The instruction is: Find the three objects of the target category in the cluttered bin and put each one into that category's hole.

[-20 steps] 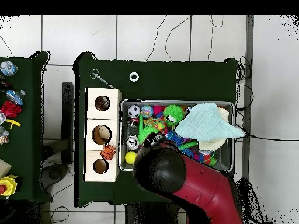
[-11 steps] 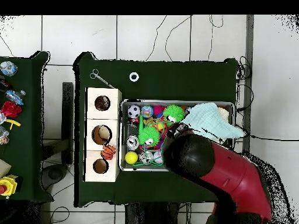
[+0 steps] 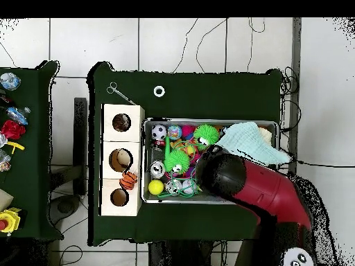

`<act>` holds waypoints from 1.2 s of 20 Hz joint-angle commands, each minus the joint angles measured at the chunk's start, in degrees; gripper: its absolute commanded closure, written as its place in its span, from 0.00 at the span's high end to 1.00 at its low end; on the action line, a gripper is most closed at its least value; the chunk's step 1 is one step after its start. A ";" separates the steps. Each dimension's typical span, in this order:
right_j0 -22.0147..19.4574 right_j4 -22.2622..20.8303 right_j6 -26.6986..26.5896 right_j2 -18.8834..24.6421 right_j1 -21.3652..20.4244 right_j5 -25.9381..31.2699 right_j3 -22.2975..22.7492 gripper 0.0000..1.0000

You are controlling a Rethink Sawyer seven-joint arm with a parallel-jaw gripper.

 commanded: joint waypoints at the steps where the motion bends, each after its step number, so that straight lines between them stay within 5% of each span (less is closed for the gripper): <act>1: 2.88 -2.17 5.61 6.63 5.22 -6.91 4.17 1.00; 14: 19.88 4.09 19.17 -1.86 3.40 -5.88 10.41 1.00; 24: 22.92 9.13 19.29 0.66 3.50 -17.32 18.94 1.00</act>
